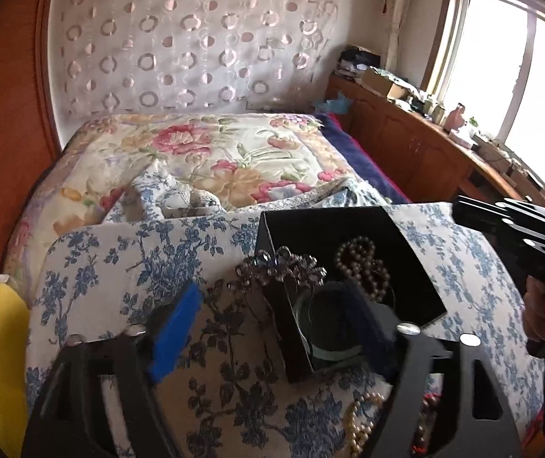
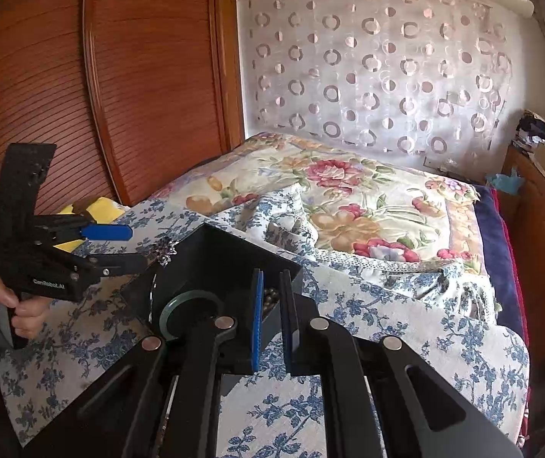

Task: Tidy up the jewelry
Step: 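Lower the hair combs into the black box and open the left tool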

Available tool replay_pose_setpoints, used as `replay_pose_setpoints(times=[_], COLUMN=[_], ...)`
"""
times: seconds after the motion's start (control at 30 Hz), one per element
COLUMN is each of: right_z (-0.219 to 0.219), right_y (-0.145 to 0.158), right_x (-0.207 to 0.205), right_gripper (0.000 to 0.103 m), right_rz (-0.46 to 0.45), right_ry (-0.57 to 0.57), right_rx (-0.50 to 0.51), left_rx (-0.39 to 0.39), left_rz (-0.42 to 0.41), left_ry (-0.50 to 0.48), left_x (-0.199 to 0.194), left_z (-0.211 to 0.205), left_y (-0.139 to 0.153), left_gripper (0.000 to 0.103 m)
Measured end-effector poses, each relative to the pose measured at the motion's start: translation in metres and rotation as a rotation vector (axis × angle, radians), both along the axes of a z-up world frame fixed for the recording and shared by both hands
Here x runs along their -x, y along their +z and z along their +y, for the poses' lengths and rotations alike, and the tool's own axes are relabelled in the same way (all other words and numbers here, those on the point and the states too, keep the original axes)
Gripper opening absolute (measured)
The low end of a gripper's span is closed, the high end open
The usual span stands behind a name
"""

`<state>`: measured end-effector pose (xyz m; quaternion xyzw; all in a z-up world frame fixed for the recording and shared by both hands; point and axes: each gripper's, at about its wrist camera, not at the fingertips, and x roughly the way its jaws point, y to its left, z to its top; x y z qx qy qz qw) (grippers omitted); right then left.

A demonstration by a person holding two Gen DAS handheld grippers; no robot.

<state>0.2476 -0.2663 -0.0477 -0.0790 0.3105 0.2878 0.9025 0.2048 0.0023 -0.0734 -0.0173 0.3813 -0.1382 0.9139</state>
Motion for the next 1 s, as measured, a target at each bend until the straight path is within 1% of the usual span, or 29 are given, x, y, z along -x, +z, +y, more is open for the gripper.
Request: replay_pose_setpoints(times=[0.13, 0.27, 0.3, 0.33, 0.37, 0.4, 0.47, 0.57, 0.7, 0.8, 0.87, 0.9, 0.93, 1.0], right_z=[-0.005, -0.008, -0.009, -0.009, -0.009, -0.010, -0.011, -0.011, -0.012, -0.013, -0.017, -0.018, -0.020, -0.024], right_y=[-0.002, -0.005, -0.006, -0.006, -0.006, -0.007, -0.007, -0.008, -0.008, -0.005, -0.004, -0.004, -0.004, -0.003], right_x=[0.000, 0.001, 0.002, 0.002, 0.002, 0.004, 0.005, 0.006, 0.007, 0.010, 0.012, 0.013, 0.015, 0.018], right_gripper=[0.010, 0.010, 0.010, 0.010, 0.010, 0.010, 0.010, 0.010, 0.010, 0.010, 0.010, 0.010, 0.010, 0.010], right_rz=[0.003, 0.008, 0.009, 0.009, 0.010, 0.010, 0.010, 0.008, 0.004, -0.004, -0.009, -0.010, -0.010, -0.008], right_ry=[-0.010, -0.013, -0.013, -0.013, -0.012, -0.010, -0.006, -0.004, -0.005, -0.011, -0.017, -0.021, -0.027, -0.033], right_rx=[-0.003, -0.006, -0.005, -0.004, -0.004, -0.004, -0.004, -0.006, -0.012, -0.018, -0.024, -0.027, -0.030, -0.035], left_rx=[-0.043, -0.058, -0.051, -0.044, -0.041, -0.044, -0.037, -0.050, -0.052, -0.052, -0.044, -0.056, -0.086, -0.106], left_rz=[0.033, 0.067, 0.073, 0.074, 0.075, 0.072, 0.062, 0.022, -0.068, -0.111, -0.128, -0.134, -0.138, -0.114], left_ry=[0.001, -0.003, -0.002, -0.003, 0.000, 0.005, 0.000, 0.014, 0.026, -0.002, -0.037, -0.042, -0.047, -0.062], left_x=[-0.015, -0.022, -0.023, -0.023, -0.022, -0.022, -0.019, -0.011, 0.002, 0.006, 0.007, 0.007, 0.005, -0.003], left_z=[-0.010, -0.017, -0.017, -0.017, -0.016, -0.016, -0.015, -0.015, -0.017, -0.026, -0.037, -0.042, -0.050, -0.058], left_y=[-0.007, -0.016, -0.018, -0.018, -0.017, -0.016, -0.013, -0.004, 0.024, 0.043, 0.054, 0.055, 0.056, 0.049], left_gripper=[0.079, 0.079, 0.076, 0.070, 0.058, 0.056, 0.056, 0.056, 0.056, 0.056, 0.056, 0.056, 0.056, 0.056])
